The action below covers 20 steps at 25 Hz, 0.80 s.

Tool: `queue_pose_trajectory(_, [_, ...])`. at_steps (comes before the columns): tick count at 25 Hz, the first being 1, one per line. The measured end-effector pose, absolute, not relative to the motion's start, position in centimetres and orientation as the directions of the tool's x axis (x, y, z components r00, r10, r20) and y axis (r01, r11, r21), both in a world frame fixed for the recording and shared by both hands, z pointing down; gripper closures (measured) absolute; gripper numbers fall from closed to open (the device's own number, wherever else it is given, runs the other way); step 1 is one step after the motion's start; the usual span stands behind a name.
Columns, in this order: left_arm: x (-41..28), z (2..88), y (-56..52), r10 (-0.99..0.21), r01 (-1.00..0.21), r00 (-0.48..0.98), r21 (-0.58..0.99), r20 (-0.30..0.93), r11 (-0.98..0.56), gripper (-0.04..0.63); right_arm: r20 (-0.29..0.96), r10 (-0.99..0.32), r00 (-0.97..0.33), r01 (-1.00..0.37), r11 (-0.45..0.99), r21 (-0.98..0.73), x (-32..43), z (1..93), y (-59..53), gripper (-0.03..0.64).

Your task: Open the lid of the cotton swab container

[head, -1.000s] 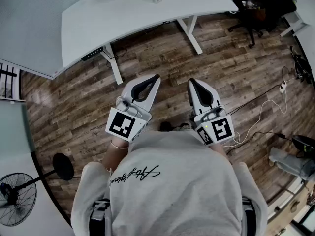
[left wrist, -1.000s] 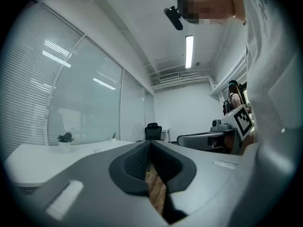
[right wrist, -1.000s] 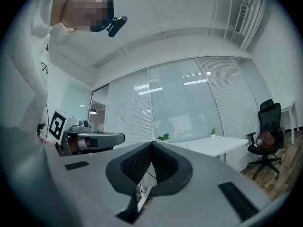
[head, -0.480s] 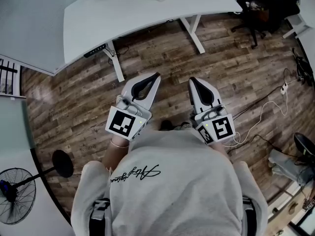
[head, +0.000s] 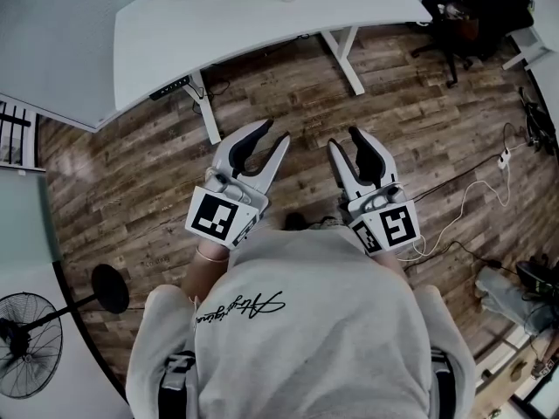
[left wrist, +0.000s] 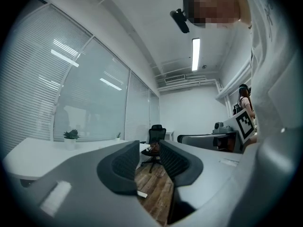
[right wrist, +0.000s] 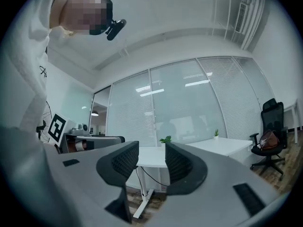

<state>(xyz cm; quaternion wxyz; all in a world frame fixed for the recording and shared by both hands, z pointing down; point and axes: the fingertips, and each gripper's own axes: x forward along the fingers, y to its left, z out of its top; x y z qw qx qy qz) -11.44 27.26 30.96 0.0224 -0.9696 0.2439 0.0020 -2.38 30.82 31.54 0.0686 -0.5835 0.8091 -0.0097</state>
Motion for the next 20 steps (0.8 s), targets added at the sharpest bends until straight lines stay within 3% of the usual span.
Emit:
queue_pose_trajectory(2, [-11.7, 30.8, 27.3, -0.477, -0.478, 0.878, -0.043, -0.025, -0.877, 0.408, -0.118, -0.948, -0.295, -0.948, 0.306, -0.086, -2.2, 31.3, 31.0, 0.409])
queue_pose_trajectory(7, [-12.5, 30.4, 27.0, -0.503, -0.504, 0.863, -0.017, -0.047, -0.864, 0.302, -0.145, -0.965, -0.220, -0.964, 0.238, -0.120, -1.0, 30.7, 31.2, 0.239])
queue_pose_trajectory(10, [-12.8, 30.4, 26.8, -0.519, -0.521, 0.853, -0.018, -0.047, -0.854, 0.274, -0.139, -0.968, -0.207, -0.967, 0.224, -0.119, -0.8, 30.9, 31.2, 0.200])
queue_pose_trajectory(20, [-14.1, 30.3, 26.3, -0.565, -0.566, 0.824, -0.022, -0.043, -0.824, 0.193, -0.128, -0.970, -0.207, -0.968, 0.222, -0.116, -1.4, 30.8, 31.1, 0.163])
